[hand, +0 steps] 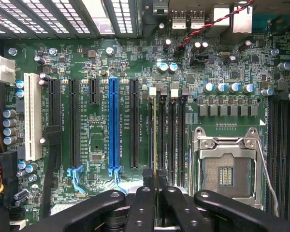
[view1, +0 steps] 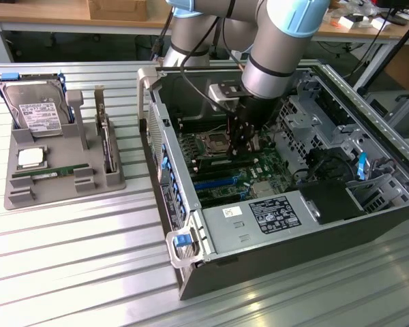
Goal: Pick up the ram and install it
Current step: 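Insert the ram into the slot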
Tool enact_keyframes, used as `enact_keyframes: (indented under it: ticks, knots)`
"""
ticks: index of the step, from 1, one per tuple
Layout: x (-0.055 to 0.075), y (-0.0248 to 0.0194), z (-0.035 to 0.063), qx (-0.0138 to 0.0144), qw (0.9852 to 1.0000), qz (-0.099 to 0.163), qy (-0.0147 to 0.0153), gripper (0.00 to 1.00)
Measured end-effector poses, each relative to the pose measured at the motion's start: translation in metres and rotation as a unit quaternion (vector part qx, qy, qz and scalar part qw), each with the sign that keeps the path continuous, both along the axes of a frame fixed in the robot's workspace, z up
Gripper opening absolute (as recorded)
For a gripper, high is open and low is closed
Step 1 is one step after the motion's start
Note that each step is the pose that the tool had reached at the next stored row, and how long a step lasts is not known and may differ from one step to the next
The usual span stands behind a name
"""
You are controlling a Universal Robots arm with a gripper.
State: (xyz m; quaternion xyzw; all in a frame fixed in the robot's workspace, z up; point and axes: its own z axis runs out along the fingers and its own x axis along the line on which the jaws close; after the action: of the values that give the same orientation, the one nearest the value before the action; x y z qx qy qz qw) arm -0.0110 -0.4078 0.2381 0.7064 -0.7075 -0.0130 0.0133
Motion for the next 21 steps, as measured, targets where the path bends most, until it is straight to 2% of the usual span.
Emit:
enact_keyframes:
  ticks: [11, 12, 13, 14, 15, 16, 17, 18, 21]
  knots:
    - [0.0, 0.0, -0.0034, 0.0, 1.0, 0.0, 0.0, 0.12]
    - [0.0, 0.0, -0.0034, 0.0, 1.0, 0.0, 0.0001, 0.13]
    - [0.0, 0.0, -0.0034, 0.0, 1.0, 0.0, 0.0001, 0.19]
    - [0.0, 0.0, -0.0029, 0.0, 1.0, 0.0, 0.0, 0.19]
    - [0.0, 0.0001, 0.0006, 0.0002, 1.0, 0.0, 0.0, 0.19]
    - [0.0, 0.0011, 0.0092, 0.0002, 1.0, 0.0, -0.0001, 0.19]
    - [0.0, 0.0019, 0.0101, 0.0007, 1.0, 0.0, -0.0001, 0.18]
    - [0.001, 0.0019, 0.0101, 0.001, 1.0, 0.0, 0.0, 0.11]
    - [0.019, 0.0019, 0.0096, 0.0009, 1.0, 0.0, 0.0038, 0.1]
